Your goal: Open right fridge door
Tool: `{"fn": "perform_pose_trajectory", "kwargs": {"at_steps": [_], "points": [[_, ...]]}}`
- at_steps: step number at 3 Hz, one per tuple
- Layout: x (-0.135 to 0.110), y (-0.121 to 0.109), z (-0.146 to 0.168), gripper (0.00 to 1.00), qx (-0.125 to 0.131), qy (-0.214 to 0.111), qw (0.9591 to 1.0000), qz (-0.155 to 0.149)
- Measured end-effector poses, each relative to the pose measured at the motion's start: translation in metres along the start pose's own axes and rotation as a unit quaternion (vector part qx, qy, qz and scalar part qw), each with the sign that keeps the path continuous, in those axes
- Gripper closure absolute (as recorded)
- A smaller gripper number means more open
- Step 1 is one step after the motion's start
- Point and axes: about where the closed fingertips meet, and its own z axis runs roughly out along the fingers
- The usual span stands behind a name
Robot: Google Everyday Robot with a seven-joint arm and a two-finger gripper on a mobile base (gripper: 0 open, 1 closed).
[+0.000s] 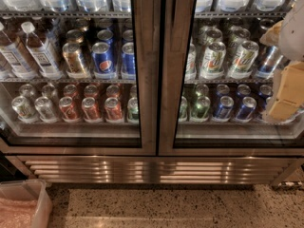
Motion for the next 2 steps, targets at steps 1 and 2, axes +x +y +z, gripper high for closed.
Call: {"fn": "perform_pose_trajectory", "kwargs": {"at_steps": [1,2], "points": [[0.000,0.000,0.000,0.00,0.000,0.000,1.0000,0.000],[-0.011,-0.008,-0.002,0.00,0.005,-0.022,0.9997,0.004]]}}
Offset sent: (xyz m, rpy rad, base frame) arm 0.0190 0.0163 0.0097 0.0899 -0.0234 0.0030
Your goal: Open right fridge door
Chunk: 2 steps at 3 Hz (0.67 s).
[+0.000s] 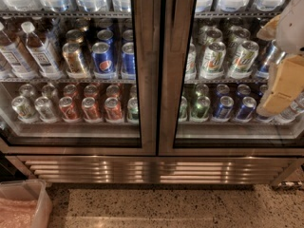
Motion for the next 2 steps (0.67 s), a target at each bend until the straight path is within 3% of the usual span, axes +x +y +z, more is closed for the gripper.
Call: {"fn": "perform_pose_trajectory", "kwargs": {"at_steps": [1,2], "points": [[-0.029,-0.019,0.004,0.00,-0.008,-0.056,0.9984,-0.008],[-0.068,-0.030,0.011,0.00,-0.034,-0.117,0.9922,-0.027]]}}
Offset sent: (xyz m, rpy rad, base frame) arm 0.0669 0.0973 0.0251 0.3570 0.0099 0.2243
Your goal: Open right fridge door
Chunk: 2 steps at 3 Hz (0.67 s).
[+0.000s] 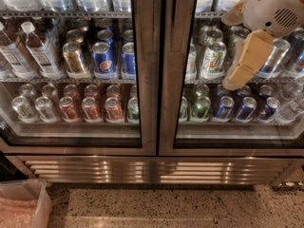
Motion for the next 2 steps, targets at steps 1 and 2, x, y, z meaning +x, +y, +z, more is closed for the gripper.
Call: {"fn": "perform_pose_trajectory", "kwargs": {"at_steps": [1,2], "points": [[-0.0017,-0.0002,-0.0004,0.00,0.002,-0.003,1.0000,0.000],[-0.0017,-0.0003,-0.0003,0.00,0.002,-0.003,1.0000,0.000]]}}
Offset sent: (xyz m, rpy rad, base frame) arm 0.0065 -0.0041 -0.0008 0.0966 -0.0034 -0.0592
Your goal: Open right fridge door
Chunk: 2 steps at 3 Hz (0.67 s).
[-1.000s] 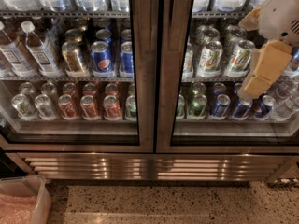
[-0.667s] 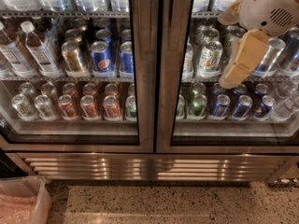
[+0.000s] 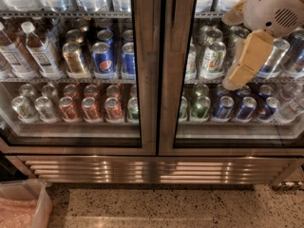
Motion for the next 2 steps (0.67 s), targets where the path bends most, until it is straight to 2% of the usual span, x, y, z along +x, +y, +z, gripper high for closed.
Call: {"fn": "perform_pose_trajectory", "kwargs": {"at_steps": [2], "points": [[-0.044,-0.015,0.012,0.00,-0.003,-0.061,0.9975,-0.037]]}}
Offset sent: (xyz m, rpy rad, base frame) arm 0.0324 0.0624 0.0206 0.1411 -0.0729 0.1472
